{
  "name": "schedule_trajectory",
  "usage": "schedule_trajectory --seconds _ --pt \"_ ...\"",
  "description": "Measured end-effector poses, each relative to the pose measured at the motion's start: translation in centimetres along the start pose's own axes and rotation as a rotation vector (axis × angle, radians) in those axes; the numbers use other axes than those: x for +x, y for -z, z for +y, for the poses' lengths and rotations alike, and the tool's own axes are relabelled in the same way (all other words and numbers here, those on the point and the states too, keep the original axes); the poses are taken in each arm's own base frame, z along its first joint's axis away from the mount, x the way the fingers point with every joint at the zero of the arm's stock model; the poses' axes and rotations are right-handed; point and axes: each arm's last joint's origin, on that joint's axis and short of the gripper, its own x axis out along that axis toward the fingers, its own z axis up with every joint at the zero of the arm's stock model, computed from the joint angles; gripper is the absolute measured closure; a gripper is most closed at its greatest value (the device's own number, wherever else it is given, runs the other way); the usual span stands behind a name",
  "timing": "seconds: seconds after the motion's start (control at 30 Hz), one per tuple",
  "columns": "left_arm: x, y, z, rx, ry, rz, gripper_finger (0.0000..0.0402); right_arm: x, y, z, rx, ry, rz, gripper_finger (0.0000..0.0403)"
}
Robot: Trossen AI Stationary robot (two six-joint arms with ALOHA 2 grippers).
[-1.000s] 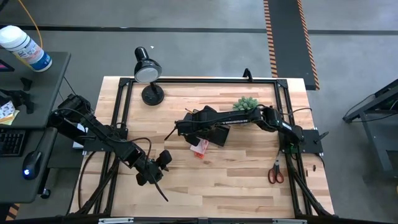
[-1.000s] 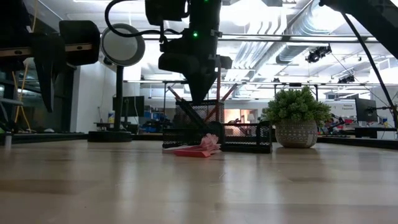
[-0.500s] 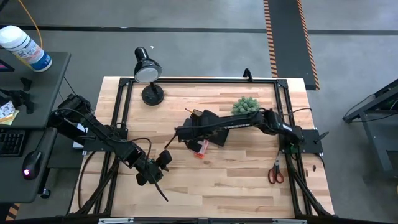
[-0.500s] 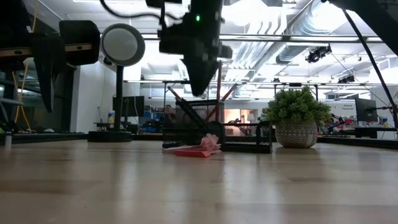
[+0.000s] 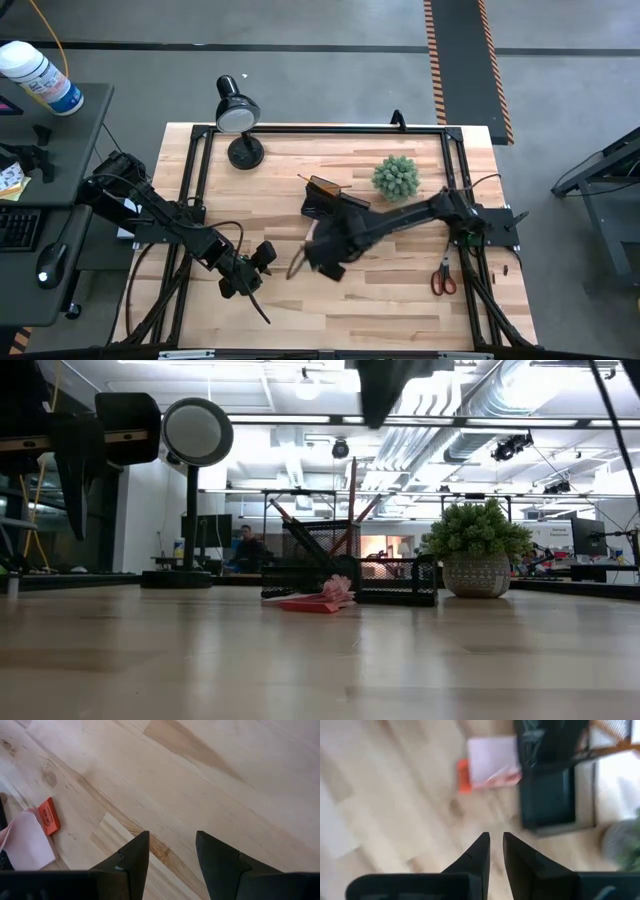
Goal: Pick and place office supplies into organizer
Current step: Adjust the pink sticky notes
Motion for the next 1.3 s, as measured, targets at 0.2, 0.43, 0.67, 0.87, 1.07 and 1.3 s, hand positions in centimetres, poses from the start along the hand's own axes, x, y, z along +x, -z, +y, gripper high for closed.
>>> schedule_trajectory --seconds 0.2,0.43,0.67,0.87,1.07,1.3 --pt "0.0 0.0 0.0 -0.002 -0.001 -0.001 0.0252 0.0 4.0 3.1 -0.003 -0.030 0.080 0.0355" --pt "0.0 0.0 0.0 -0.002 -0.001 -0.001 0.0252 2.2 8.2 5.2 -0.010 0.064 0.153 0.0363" --pt "0.0 0.0 0.0 -0.002 -0.001 -0.002 0.0252 5.2 10.1 5.0 0.025 0.169 0.251 0.0375" --pt "0.0 -0.1 0.0 -0.003 -0.004 -0.009 0.0252 7.0 10.4 4.4 0.057 0.234 0.255 0.0386" --pt "0.0 -0.2 0.1 -0.004 -0.010 -0.022 0.0252 8.3 8.3 4.2 0.062 0.191 0.118 0.0394" --pt "0.0 -0.2 0.1 -0.004 -0.011 -0.024 0.0252 9.4 3.8 4.1 -0.004 0.019 -0.076 0.0392"
